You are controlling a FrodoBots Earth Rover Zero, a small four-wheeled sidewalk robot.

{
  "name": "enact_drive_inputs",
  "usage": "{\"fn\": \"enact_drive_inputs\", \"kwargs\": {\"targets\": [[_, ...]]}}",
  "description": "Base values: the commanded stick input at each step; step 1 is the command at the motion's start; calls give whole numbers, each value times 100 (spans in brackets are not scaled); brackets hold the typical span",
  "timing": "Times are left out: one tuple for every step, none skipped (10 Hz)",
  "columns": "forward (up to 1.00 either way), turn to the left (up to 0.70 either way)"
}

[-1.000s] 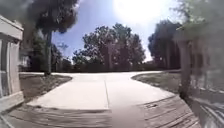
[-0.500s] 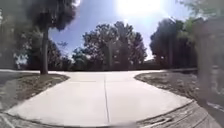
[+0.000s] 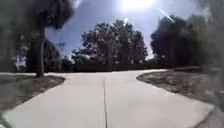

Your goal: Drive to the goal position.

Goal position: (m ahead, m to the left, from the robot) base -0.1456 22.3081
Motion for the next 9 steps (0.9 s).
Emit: {"fn": "enact_drive_inputs", "kwargs": {"targets": [[70,0],[70,0],[70,0],[70,0],[70,0],[70,0],[70,0],[70,0],[70,0]]}}
